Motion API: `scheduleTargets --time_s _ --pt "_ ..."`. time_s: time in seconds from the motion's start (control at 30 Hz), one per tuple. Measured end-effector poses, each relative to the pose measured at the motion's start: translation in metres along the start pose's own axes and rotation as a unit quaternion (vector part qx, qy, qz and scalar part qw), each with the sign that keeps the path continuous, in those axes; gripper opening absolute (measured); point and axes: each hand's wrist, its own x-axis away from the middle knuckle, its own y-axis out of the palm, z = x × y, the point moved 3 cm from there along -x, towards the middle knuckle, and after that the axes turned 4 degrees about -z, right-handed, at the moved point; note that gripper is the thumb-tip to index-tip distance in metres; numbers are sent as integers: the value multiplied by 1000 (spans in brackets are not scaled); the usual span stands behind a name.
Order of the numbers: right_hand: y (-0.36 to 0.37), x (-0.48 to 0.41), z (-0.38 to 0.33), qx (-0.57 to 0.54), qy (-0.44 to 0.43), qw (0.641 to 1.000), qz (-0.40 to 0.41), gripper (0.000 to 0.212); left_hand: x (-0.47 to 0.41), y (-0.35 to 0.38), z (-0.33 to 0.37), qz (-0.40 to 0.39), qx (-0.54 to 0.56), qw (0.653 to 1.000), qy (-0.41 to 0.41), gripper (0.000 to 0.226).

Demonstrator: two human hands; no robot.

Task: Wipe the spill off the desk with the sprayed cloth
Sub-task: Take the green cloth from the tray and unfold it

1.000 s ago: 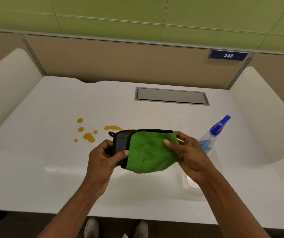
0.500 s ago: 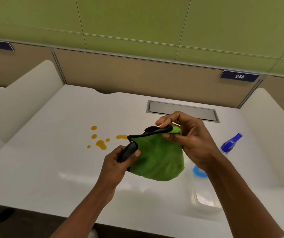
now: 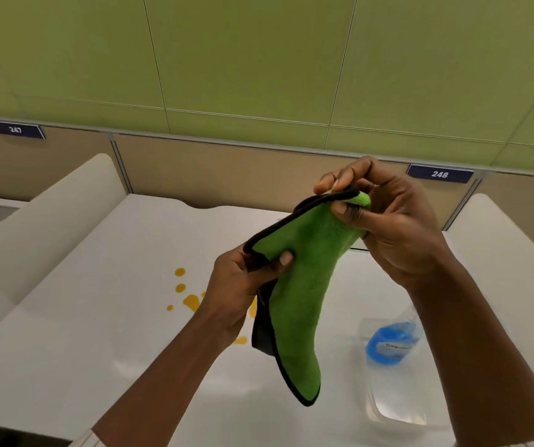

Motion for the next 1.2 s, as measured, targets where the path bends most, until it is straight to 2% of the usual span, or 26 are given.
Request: scheduleTargets --time_s 0.13,0.27,0.33,0.4,0.57,0.73,0.83,0.97,1.07,1.17,1.2 --pt "-4 -4 -13 33 -24 999 31 25 -13 12 22 -8 26 1000 -9 57" --pt "-16 -1 -21 33 -28 996 83 28 -21 21 50 13 42 997 60 75" --pt "-23 0 -23 37 -31 994 103 26 -24 26 61 29 15 994 106 72" --pt "-28 0 -25 51 -40 992 110 24 -26 31 64 19 -24 990 137 59" --pt "-45 2 -34 108 -64 988 85 29 -34 38 74 21 -49 987 154 37" --pt "-61 5 -33 213 -52 974 56 42 -49 39 97 -6 -71 984 166 19" --pt "-71 2 -34 292 -56 954 27 50 -53 39 109 -8 -65 983 172 19" --pt "-81 0 -37 408 -25 912 -32 56 -57 35 122 21 -137 971 195 22" --pt "-83 -5 -40 453 14 890 -52 52 -61 31 130 32 -167 964 203 20" --pt "-82 -15 -38 484 36 874 -33 43 -63 28 136 28 -188 958 216 18" --pt "-83 -18 -34 471 51 880 -12 44 -64 26 137 30 -197 955 221 19"
